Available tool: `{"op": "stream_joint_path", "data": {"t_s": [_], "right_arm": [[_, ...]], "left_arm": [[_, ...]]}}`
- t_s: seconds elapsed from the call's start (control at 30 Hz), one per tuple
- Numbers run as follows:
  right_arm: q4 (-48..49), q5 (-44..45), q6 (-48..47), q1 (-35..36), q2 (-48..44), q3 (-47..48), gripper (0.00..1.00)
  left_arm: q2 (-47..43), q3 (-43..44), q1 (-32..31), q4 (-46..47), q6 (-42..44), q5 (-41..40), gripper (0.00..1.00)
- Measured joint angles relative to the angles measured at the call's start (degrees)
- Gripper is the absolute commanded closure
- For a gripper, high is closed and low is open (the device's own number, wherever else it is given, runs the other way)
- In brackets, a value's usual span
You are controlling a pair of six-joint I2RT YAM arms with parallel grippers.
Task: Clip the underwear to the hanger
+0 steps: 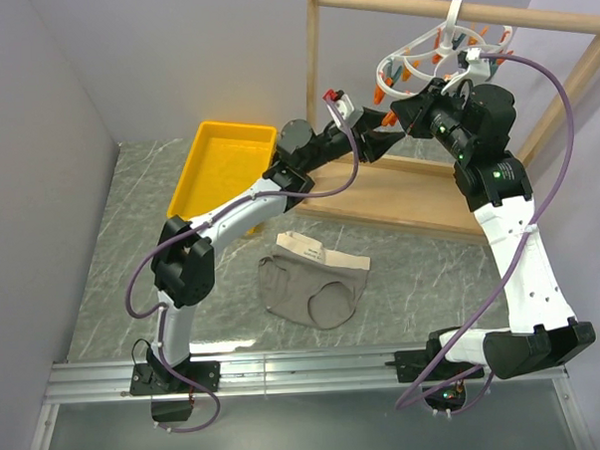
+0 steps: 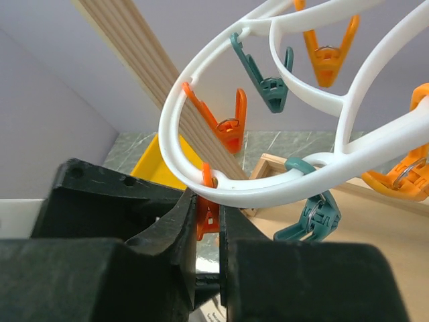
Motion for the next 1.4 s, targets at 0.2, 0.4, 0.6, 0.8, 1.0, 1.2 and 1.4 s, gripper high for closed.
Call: {"op": "stream_joint_path", "data": {"t_s": [0.2,0.4,0.6,0.8,1.0,1.2,1.4], "right_arm": [[0.1,-0.1,-0.2,0.0,0.0,0.0,1.0],[0.0,-0.1,-0.7,0.0,0.0,0.0,1.0],[-0.2,0.0,-1.1,0.0,0.0,0.0,1.0],[-0.3,0.1,-1.1,0.0,0.0,0.0,1.0],[-0.4,0.2,-1.1,0.0,-0.2,-0.2,1.0],[-0.3,0.3,-1.0,0.0,-0.7,-0.5,1.0],[0.1,0.7,-1.0,0.0,-1.4,-1.3,1.0]], "left_arm": [[-6.0,-11.4,1.8,-3.2,-1.3,0.3,0.36],[-23.0,-29.7,4.7,-12.2,-1.5,-3.5,0.33],[-41.3,-46.4,4.3,-23.2,-1.9,-10.8,0.32],[-44.0,-53.8,4.3,-36.5,-8.2,-22.8,0.31],[-37.2,-53.9,4.3,-44.2,-13.2,-31.1,0.32],[-28.7,-53.0,4.3,-47.4,-15.5,-34.1,0.3],[-20.1,-49.0,4.5,-49.0,-15.9,-34.7,0.31]]}}
